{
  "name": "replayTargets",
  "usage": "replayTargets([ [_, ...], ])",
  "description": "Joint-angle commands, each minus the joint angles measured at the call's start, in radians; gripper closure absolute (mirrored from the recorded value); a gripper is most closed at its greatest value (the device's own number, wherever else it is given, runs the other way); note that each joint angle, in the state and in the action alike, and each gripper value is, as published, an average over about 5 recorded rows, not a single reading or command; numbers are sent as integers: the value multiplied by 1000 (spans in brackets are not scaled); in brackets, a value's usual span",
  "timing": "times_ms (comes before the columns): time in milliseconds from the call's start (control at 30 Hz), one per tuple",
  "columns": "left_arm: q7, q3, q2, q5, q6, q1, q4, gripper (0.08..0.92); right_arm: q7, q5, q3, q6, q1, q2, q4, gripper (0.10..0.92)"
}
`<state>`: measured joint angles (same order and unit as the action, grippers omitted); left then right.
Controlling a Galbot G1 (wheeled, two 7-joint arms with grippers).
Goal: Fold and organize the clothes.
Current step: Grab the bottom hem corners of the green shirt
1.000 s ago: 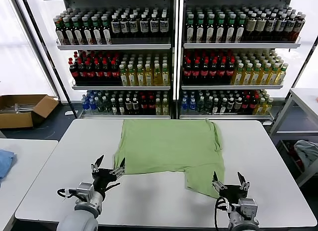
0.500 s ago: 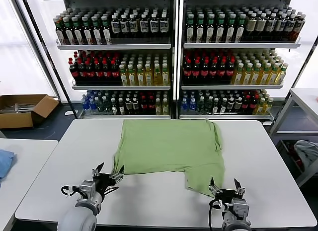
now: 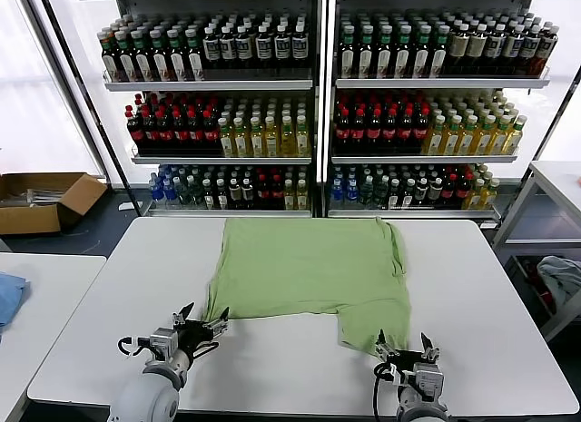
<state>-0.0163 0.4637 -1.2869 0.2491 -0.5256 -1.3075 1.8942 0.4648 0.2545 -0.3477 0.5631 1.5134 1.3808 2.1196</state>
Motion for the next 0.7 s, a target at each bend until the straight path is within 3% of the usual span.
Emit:
replayTargets([
  [33,-6,-2,4,10,4,3,-15,177,2,-2,3,0,-2,7,-16,203],
  [400,-1,-8,8,12,0,-35,13,177,-1,12,2,-12,23,16,-28,222],
  [567,0,-15,3,0,1,-47,13,207,3,37,-11,-27,47,20,-34,353],
  [700,2,-21,-2,-10,1,-52,10,309,9,61,-19,-40,64,22,-39,466],
])
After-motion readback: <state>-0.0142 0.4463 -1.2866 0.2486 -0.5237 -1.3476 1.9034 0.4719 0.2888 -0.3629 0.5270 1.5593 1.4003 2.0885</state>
